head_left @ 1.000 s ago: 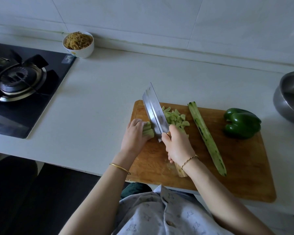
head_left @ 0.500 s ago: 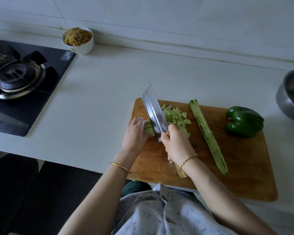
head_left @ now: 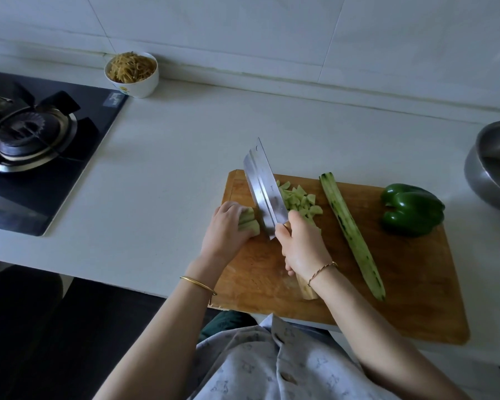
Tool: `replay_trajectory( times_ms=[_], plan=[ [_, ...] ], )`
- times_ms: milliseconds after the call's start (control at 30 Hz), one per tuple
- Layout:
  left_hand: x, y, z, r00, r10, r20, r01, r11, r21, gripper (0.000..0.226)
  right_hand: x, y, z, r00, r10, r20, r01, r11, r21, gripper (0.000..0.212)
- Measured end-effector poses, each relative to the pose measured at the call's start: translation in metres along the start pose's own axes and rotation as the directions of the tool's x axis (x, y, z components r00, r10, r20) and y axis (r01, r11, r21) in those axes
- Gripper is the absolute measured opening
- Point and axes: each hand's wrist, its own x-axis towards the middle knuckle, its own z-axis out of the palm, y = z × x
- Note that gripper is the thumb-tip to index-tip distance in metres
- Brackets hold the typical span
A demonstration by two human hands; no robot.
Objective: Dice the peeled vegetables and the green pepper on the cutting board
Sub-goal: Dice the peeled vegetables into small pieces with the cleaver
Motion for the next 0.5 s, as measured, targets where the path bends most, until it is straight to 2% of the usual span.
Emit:
replay_trajectory(
  times_ms=[500],
  plan=[
    [0.0005,0.0025,0.0027,1.0,0.002,-0.026,-0.001,1.0,0.018,0.043,0.0002,-0.0083,0.0041,0.998,0.004,0.067,0.002,0.996,-0.085,0.019]
  ],
)
